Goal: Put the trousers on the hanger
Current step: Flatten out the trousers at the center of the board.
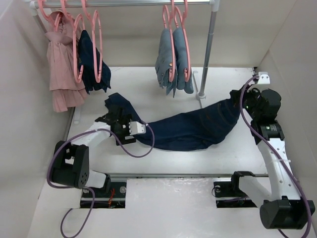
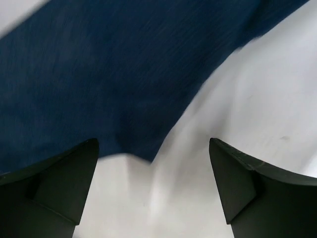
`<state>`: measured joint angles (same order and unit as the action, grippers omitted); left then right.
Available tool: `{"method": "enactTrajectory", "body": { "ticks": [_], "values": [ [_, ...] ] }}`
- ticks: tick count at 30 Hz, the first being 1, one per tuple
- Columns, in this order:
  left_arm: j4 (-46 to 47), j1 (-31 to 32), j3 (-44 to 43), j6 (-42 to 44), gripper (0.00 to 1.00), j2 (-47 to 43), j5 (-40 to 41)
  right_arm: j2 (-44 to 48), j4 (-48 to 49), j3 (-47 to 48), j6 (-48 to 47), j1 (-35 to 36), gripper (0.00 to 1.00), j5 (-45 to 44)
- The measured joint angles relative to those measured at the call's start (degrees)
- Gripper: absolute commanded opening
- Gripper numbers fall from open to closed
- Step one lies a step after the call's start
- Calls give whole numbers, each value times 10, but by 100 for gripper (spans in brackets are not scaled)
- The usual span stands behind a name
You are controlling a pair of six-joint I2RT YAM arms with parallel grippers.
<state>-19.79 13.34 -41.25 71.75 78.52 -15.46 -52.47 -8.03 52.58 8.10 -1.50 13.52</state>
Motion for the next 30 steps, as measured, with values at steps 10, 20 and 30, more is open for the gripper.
{"method": "enactTrajectory", "body": {
  "ticks": [10,20,30],
  "values": [
    [4,43,-41,-34,0,78,-10,12,-18,12,-7,-4,0,4],
    [-86,-63,-178,-99,0,-11,71,-34,-13,134,-7,-5,0,-3],
    [-51,-49,-126,-115,0,-104,271,55,95,34,44,-5,0,-61]
  ]
}}
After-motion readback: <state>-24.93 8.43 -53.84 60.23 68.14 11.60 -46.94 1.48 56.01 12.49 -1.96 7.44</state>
